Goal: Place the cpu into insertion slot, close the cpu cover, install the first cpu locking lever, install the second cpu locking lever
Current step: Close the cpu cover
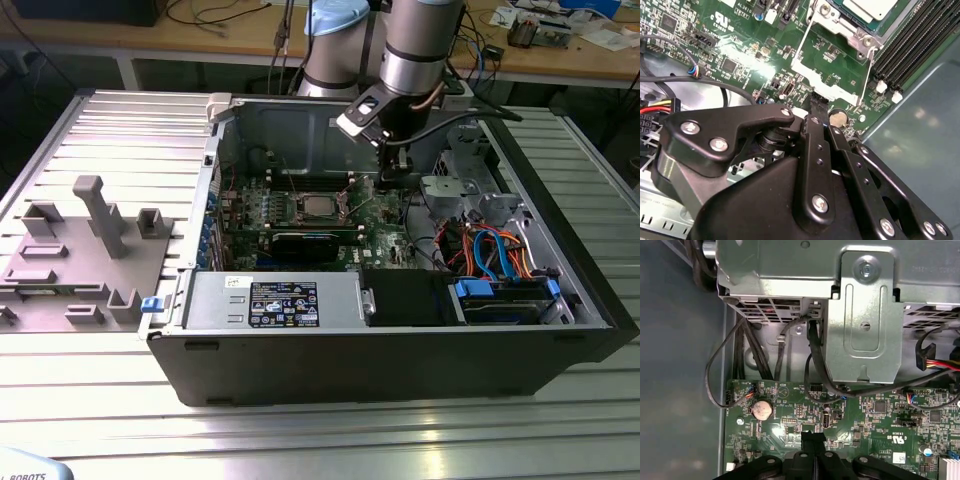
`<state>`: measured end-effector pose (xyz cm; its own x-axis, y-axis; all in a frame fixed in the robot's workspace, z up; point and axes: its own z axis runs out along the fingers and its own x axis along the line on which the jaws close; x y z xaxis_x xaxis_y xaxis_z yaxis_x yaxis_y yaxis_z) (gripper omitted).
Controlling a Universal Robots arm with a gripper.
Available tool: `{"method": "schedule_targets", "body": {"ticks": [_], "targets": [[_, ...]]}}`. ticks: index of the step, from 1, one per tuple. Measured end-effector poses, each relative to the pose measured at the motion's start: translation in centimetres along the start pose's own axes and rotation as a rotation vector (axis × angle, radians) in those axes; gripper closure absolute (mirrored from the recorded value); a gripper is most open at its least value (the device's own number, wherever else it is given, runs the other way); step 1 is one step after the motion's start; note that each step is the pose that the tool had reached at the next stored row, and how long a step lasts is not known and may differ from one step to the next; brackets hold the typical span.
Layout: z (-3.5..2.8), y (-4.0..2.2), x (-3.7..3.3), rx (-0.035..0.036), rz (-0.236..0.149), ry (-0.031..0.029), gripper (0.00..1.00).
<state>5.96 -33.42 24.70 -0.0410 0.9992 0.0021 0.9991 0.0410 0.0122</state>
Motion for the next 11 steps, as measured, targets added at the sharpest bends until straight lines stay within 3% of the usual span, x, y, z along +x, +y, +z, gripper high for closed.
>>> {"method": "schedule_targets", "body": {"ticks": [6,11], "targets": [[0.0,-0.93,0.04,-0.0015,0.0,0.0002,0.89],[-0.02,-1.82,0.07,-0.0078,0.0,-0.0001,0.89]]}}
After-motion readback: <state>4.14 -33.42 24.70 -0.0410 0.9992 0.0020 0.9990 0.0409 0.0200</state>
